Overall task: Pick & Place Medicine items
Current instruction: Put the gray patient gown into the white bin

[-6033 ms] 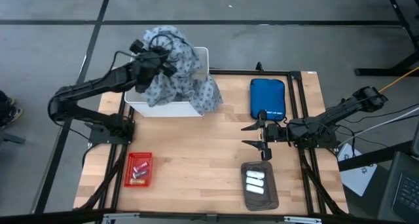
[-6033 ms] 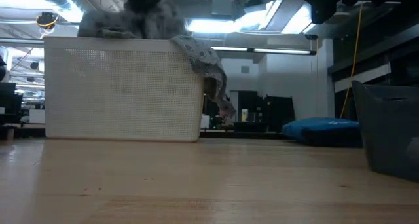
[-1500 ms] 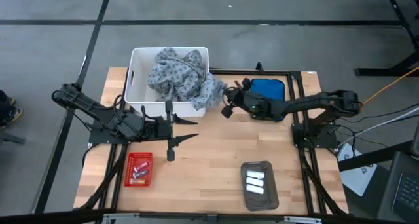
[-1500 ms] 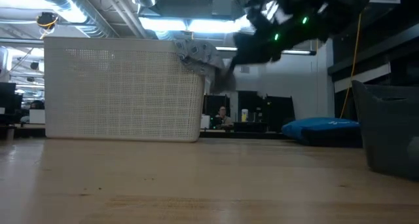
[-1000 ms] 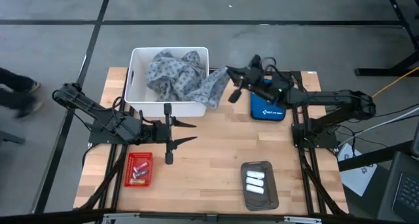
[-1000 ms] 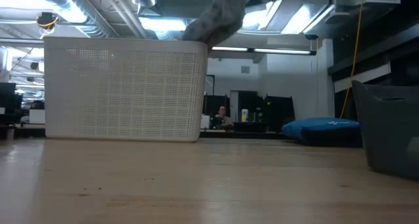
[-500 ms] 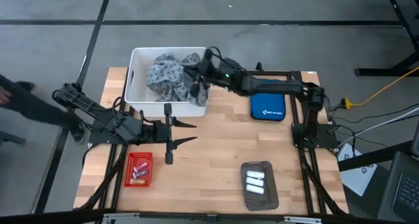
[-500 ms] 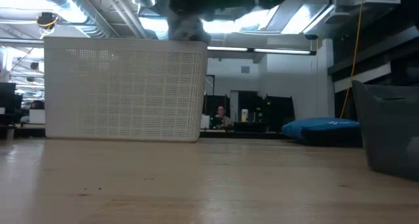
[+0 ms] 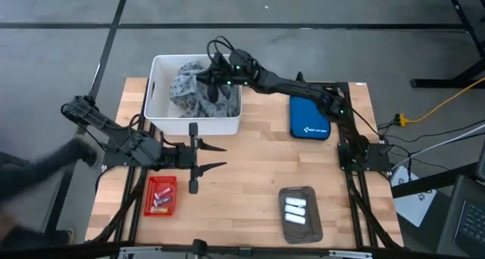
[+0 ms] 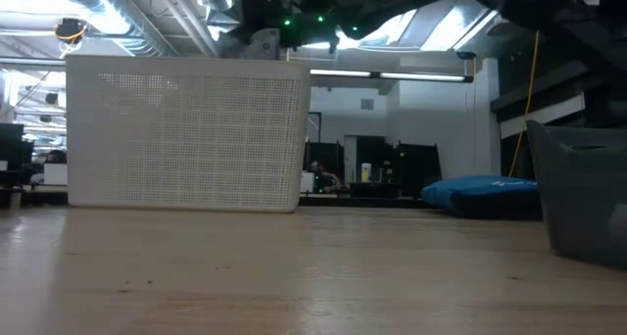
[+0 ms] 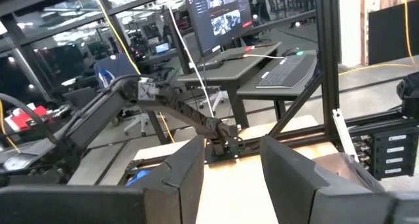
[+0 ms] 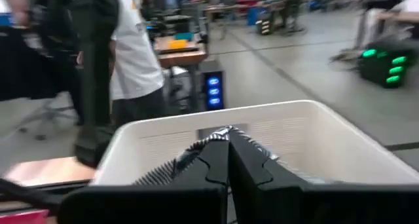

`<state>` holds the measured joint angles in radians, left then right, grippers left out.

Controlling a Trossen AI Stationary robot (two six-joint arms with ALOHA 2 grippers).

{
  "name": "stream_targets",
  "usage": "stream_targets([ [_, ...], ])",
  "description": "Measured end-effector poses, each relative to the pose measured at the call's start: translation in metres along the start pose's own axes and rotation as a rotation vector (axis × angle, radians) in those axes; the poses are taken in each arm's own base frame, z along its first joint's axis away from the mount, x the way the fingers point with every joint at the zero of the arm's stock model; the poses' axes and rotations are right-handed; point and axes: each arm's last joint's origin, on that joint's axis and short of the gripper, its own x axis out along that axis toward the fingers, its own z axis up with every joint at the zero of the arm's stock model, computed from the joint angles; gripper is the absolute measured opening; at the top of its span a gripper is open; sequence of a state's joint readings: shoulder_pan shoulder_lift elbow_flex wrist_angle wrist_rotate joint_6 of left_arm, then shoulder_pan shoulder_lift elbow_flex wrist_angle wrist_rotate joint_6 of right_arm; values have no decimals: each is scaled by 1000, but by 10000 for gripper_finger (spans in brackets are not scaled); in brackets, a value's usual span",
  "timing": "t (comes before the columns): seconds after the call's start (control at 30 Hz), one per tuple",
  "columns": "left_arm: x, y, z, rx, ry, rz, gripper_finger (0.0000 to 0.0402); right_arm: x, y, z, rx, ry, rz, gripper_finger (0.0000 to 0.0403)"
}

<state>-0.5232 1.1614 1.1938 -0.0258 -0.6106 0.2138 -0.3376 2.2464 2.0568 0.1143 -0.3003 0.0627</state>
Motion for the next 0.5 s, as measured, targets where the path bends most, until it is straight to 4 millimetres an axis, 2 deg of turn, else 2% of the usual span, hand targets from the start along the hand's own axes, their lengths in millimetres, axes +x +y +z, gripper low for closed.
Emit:
stream_targets([
  [0.1,0,0,0,-1,1,7,148,6,-3,4,5,-8,58,7],
  [0.2,0,1,0,-1,4,21,148,7,-3,4,-2,-8,88,39],
  [0.5,0,1,0,-8,5,25,148,2,6,17,-17,-26,144,205],
])
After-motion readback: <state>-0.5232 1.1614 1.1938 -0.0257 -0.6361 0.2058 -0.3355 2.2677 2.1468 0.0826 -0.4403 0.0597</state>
